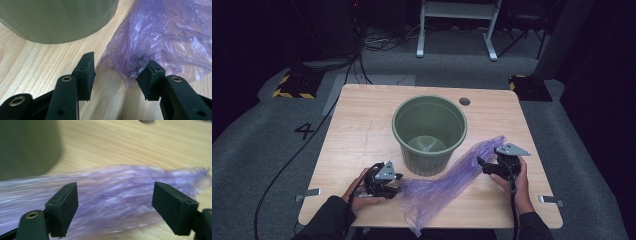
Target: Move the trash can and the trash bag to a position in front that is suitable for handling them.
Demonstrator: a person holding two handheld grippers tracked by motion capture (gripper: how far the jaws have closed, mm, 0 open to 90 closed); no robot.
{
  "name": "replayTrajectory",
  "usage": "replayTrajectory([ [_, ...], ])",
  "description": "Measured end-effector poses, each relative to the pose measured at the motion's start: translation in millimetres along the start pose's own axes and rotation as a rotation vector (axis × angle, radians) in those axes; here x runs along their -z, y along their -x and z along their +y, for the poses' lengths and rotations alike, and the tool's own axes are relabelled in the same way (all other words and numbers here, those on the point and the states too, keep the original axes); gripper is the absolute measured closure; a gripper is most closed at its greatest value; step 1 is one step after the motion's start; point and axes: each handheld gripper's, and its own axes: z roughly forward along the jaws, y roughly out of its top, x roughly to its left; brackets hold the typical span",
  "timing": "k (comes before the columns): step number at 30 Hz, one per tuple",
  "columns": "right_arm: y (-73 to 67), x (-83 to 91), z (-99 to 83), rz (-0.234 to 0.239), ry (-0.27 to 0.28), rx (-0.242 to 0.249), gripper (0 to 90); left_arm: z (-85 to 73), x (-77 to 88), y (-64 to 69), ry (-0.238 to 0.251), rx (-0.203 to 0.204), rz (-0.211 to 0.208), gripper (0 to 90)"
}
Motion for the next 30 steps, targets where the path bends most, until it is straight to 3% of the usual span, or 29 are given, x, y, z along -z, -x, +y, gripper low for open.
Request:
replayTrajectory([
  [3,9.0,-11.6,1.4,-0.029,-0.032,-0.033,18.8,0.1,-0.2,-0.5,0.001,0.000,-0.003,51.2],
  [6,18.3,-21.2,0.8,-0.036,-0.052,-0.103,20.9,-0.3,-0.1,-1.6,0.003,-0.002,-0.008,51.2],
  [8,18.7,-26.4,-1.3,-0.039,-0.080,-0.096,24.8,-1.2,0.7,-4.1,0.004,-0.006,-0.022,50.9],
  [10,16.4,-29.5,-3.6,-0.037,-0.088,-0.075,35.0,-2.8,0.9,-6.9,0.017,0.004,-0.034,48.9],
  [13,14.3,-33.8,-6.5,-0.001,-0.115,-0.045,43.6,-3.3,1.2,-8.4,0.013,0.005,-0.014,46.0],
  [16,15.0,-34.5,-8.5,0.009,-0.105,-0.048,49.6,-3.4,0.9,-9.4,0.013,0.002,-0.004,43.6],
  [21,19.5,-31.0,-11.6,0.025,-0.087,-0.036,71.5,-3.6,-0.4,-14.4,0.008,0.019,0.016,32.8],
  [26,22.4,-28.4,-14.0,0.018,-0.084,-0.041,78.1,-6.1,2.8,-16.8,-0.030,0.048,0.045,15.7],
  [30,26.6,-26.5,-15.6,0.007,-0.077,-0.054,81.7,-9.8,11.4,-15.2,-0.020,0.067,0.061,15.8],
])
